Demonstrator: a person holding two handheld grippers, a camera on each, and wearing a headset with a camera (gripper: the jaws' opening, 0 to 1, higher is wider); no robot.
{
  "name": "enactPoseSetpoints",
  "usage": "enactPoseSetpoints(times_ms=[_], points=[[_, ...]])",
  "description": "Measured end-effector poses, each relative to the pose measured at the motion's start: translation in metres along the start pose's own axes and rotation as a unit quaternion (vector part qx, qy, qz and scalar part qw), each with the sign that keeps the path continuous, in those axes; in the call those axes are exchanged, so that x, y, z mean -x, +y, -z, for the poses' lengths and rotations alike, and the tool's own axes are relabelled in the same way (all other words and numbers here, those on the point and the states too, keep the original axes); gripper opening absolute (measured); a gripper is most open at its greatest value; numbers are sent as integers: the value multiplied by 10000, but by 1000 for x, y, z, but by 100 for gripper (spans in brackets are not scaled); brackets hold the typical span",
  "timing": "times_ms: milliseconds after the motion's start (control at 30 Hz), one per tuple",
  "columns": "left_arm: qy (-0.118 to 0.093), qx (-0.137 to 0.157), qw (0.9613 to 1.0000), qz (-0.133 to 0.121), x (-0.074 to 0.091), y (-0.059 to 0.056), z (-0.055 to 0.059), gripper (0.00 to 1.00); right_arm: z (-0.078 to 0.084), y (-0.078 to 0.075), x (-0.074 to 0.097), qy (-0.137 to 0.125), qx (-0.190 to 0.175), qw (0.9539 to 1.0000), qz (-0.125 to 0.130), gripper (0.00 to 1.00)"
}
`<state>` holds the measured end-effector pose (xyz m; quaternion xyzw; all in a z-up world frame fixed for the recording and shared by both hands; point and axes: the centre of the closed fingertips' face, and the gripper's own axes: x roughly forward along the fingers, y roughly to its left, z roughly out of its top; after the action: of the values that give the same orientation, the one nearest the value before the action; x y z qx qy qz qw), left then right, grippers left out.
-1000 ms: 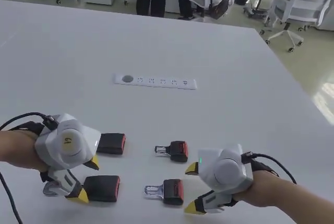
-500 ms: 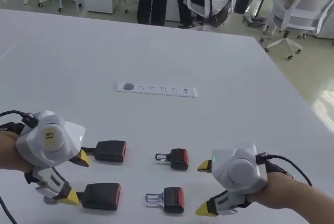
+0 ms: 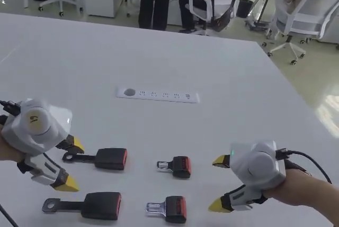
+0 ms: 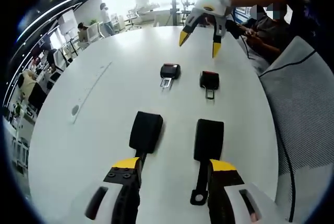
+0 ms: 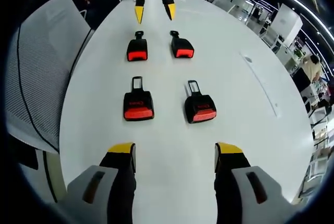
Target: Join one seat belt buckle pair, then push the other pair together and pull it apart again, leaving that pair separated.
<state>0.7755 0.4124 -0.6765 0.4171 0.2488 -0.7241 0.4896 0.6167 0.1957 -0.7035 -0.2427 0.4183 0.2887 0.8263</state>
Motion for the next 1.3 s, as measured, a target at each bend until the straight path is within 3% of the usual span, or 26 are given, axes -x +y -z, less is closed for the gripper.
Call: enactPoseSetpoints(times_ms=[300,600,933,1300], points=[[-69,238,9996,-111,-1,21,4,53,-3,-15,-1,-172,-72,9998,-37,61],[-157,236,9993,-254,-11,44,-4,51,-9,-32,-7,-345,-104,9993,-25,57],[-181,155,9995,-185,-26,55,-13,48,-18,-45,-20,-551,-157,9984,23,52],[-87,-6,10000,26,-47,59,-16,46,-28,-47,-39,-551,-4,9984,-135,45]])
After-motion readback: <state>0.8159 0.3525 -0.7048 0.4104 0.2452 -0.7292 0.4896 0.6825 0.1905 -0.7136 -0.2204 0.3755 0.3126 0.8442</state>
